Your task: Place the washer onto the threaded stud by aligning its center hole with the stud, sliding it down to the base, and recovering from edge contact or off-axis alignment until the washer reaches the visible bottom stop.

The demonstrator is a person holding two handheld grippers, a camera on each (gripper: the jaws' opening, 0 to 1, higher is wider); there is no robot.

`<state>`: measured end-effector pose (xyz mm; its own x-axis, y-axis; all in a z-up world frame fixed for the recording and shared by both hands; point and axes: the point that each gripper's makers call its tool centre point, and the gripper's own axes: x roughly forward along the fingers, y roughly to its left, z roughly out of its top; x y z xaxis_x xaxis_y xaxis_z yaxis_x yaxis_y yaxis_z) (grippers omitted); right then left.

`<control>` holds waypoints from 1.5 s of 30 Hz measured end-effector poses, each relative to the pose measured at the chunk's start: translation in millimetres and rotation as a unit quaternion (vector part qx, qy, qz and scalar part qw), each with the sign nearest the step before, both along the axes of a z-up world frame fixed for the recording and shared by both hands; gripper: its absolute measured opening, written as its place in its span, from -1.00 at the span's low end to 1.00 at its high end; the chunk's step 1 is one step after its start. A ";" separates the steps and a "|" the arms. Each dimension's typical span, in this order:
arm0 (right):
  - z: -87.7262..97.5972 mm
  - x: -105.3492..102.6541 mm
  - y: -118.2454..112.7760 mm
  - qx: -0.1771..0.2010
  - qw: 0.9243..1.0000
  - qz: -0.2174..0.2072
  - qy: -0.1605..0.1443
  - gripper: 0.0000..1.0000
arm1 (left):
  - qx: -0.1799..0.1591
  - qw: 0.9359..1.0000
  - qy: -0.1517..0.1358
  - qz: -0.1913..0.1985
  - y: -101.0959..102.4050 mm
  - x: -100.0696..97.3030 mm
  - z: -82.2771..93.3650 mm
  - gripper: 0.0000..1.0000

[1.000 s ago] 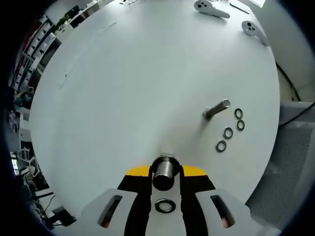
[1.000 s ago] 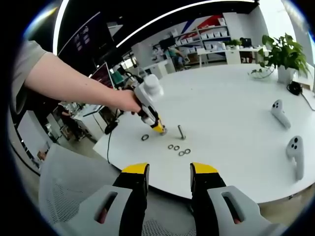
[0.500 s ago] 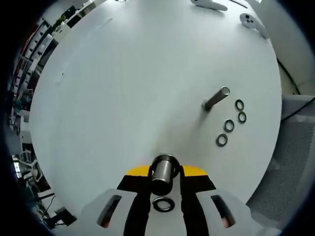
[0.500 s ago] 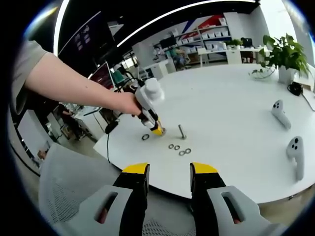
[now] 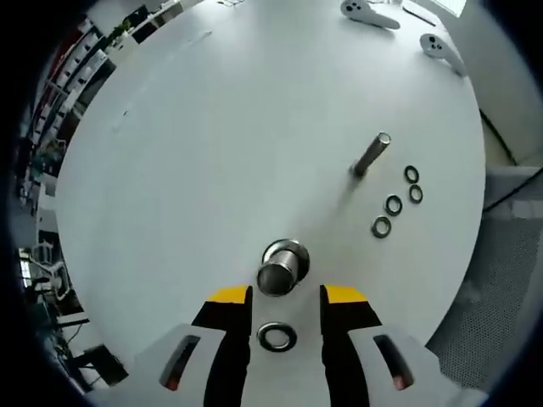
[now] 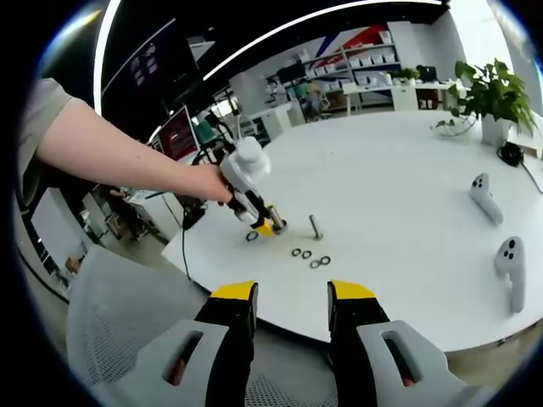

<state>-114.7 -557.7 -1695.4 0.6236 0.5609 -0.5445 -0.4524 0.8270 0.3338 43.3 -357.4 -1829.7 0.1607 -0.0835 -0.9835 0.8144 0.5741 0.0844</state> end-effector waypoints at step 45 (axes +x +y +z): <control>-0.3 -4.8 7.5 -0.002 1.000 0.027 0.002 -0.31 | 0.003 0.991 0.014 0.134 106.0 -92.3 7.2 -0.32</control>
<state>-119.5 -550.2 -1695.6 0.5901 0.5922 -0.5487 -0.4959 0.8022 0.3325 -49.0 -251.4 -1822.6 0.1494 -0.0351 -0.9882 0.6344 0.7699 0.0686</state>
